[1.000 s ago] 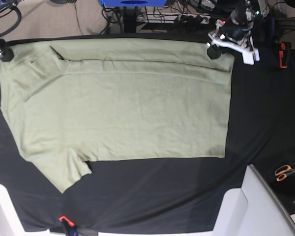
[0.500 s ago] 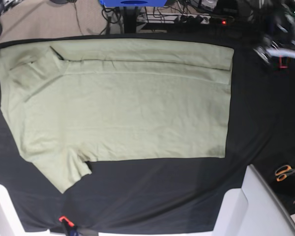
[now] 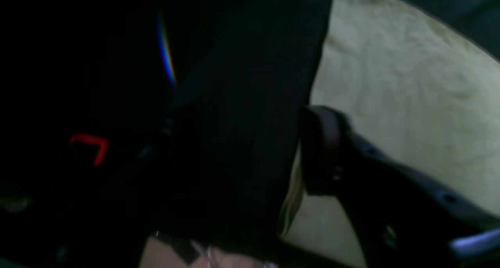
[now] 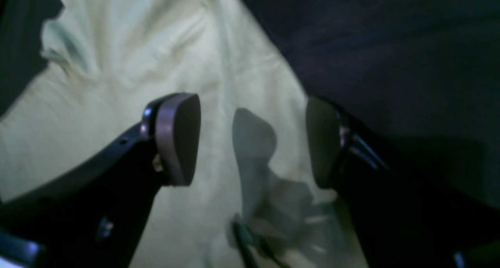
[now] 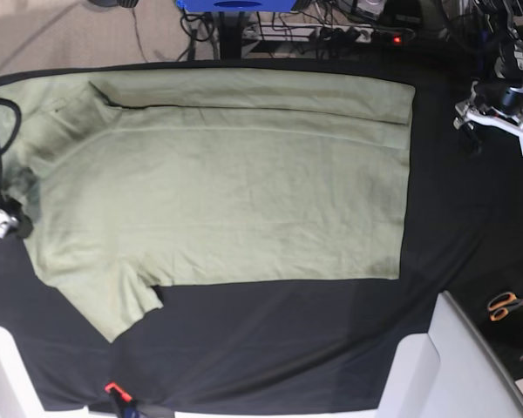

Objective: Fold the T-shirt properly
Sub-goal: 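Release the shirt and move the right gripper to the sleeve side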

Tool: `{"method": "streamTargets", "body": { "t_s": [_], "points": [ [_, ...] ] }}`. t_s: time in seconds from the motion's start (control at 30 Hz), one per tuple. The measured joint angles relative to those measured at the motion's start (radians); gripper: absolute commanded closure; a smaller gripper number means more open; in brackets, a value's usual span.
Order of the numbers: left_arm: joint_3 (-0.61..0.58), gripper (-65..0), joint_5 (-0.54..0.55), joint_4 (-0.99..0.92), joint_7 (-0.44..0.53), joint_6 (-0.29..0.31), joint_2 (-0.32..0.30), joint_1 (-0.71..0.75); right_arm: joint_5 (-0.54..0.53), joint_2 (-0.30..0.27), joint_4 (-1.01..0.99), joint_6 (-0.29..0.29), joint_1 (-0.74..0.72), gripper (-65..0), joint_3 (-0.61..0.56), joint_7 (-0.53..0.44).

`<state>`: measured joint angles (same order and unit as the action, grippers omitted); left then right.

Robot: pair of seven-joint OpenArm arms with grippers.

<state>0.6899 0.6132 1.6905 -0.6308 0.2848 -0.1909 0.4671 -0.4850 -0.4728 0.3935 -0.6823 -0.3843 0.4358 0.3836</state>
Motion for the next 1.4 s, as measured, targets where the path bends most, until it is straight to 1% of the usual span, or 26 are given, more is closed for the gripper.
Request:
{"method": "streamTargets", "body": {
  "t_s": [0.1,0.2,0.33,0.37,0.43,0.5,0.6,0.7,0.83,0.87,1.0,1.1,1.17,1.2,1.3,1.33,1.37,1.4],
  "points": [
    [-0.005,-35.4,-0.003,0.000,-0.002,0.000,-0.001,-0.002,-0.009,0.005,-0.067,-0.008,-0.021,-40.5,-0.049,-0.082],
    [-0.006,-35.4,-0.001,0.000,-0.002,0.000,0.000,-0.003,-0.004,0.008,-0.088,-0.006,-0.013,-40.5,-0.082,-0.092],
    [-0.003,-35.2,-0.003,0.000,-0.002,0.000,-0.001,-0.001,-0.005,0.008,-0.088,-0.006,-0.013,-40.4,-0.099,-0.106],
    [-0.002,-35.1,-0.002,0.000,-0.002,0.000,-0.003,-0.001,-0.005,0.010,-0.085,0.020,-0.014,-40.5,-0.103,-0.112],
    [-0.002,-34.9,0.000,0.000,-0.002,0.000,-0.012,0.003,-0.008,0.006,-0.082,0.106,-0.017,-40.5,-0.103,-0.138],
    [-0.002,-34.9,-0.003,-0.005,0.000,-0.001,-0.017,0.002,-0.004,-0.024,-0.082,0.099,-0.016,-40.5,-0.104,-0.137],
    [-0.002,-34.7,-0.003,-0.006,-0.002,0.000,-0.016,0.002,-0.005,-0.068,-0.082,0.111,-0.015,-40.5,-0.104,-0.143],
    [-0.002,-34.7,-0.002,-0.006,0.002,0.000,-0.013,0.002,-0.005,-0.084,-0.085,0.111,-0.011,-40.5,-0.104,-0.145],
    [-0.005,-34.7,-0.003,-0.006,0.002,0.000,-0.013,-0.002,-0.008,-0.057,-0.087,0.108,0.024,-40.5,-0.104,-0.145],
    [-0.005,-34.7,-0.002,-0.006,0.002,0.000,-0.011,-0.002,-0.008,-0.047,-0.088,0.109,0.033,-40.5,-0.104,-0.169],
    [-0.004,-34.7,-0.002,-0.006,0.002,0.000,-0.012,-0.003,-0.010,-0.030,-0.087,0.110,0.019,-40.5,-0.104,-0.151],
    [-0.003,-34.7,-0.002,-0.006,0.003,0.000,-0.011,0.002,-0.016,-0.011,-0.083,0.106,0.019,-40.1,-0.104,-0.172],
    [-0.003,-34.7,-0.002,-0.006,0.003,0.000,-0.013,0.004,-0.015,-0.010,-0.080,0.107,0.019,-39.9,-0.105,-0.163],
    [-0.003,-34.7,-0.003,-0.006,0.003,0.000,-0.014,0.004,-0.015,-0.011,-0.080,0.107,0.017,-39.8,-0.121,-0.165],
    [-0.003,-34.7,-0.002,-0.006,0.005,0.000,-0.014,0.004,-0.019,-0.019,-0.079,0.109,0.002,-39.6,-0.223,-0.175],
    [-0.003,-34.7,-0.002,-0.006,0.005,0.000,-0.014,0.004,-0.016,-0.019,-0.079,0.111,-0.006,-38.7,-0.248,-0.170],
    [-0.003,-34.7,-0.002,-0.006,0.005,0.000,-0.014,0.004,-0.009,-0.015,-0.079,0.110,-0.014,-36.5,-0.254,-0.164],
    [-0.004,-34.7,-0.002,-0.006,0.005,0.000,-0.013,0.004,-0.010,-0.008,-0.079,0.110,-0.017,-32.9,-0.255,-0.170]
  ]
}}
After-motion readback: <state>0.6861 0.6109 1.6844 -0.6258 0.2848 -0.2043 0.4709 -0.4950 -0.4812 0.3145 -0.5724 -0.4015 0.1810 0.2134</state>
